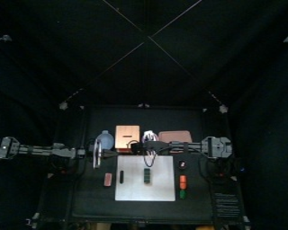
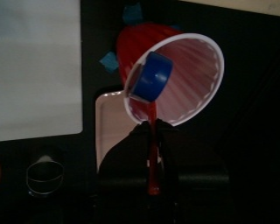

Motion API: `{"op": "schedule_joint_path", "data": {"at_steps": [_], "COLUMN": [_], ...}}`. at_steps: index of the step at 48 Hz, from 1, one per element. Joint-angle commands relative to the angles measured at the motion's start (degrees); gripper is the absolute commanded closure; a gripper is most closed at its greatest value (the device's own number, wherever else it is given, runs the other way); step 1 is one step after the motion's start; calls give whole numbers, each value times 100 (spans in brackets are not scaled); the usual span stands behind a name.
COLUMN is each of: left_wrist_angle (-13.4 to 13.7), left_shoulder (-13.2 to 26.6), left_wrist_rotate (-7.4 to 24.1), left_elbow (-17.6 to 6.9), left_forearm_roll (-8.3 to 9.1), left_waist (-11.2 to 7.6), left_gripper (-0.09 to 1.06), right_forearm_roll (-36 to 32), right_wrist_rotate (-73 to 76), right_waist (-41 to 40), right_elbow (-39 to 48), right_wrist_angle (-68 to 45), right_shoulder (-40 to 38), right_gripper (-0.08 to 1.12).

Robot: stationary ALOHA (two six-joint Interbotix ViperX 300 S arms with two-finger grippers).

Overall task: Cut the sushi into 4 pieces with the knife
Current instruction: Grasp knife edge with left hand

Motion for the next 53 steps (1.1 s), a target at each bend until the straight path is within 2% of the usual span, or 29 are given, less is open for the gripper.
{"op": "schedule_joint_path", "data": {"at_steps": [1,17,39,47,53], "left_wrist_angle": [-44,-53,-88,-185,-413], "left_shoulder": [9,-44,-237,-246,-246], "left_wrist_rotate": [9,9,18,26,26], "left_elbow": [-70,-79,-114,-158,-167], "left_forearm_roll": [0,0,0,0,9], "left_waist": [26,35,35,62,88], "left_gripper": [97,96,96,96,96], "right_forearm_roll": [97,325,483,483,466], "right_wrist_rotate": [-26,-35,264,896,1274], "right_waist": [-88,-193,-167,88,299], "right_elbow": [-229,-650,-624,-308,220], "right_wrist_angle": [88,360,352,-255,-914], "right_shoulder": [-132,-624,-2065,-2619,-3120], "right_gripper": [84,84,84,84,84]}}
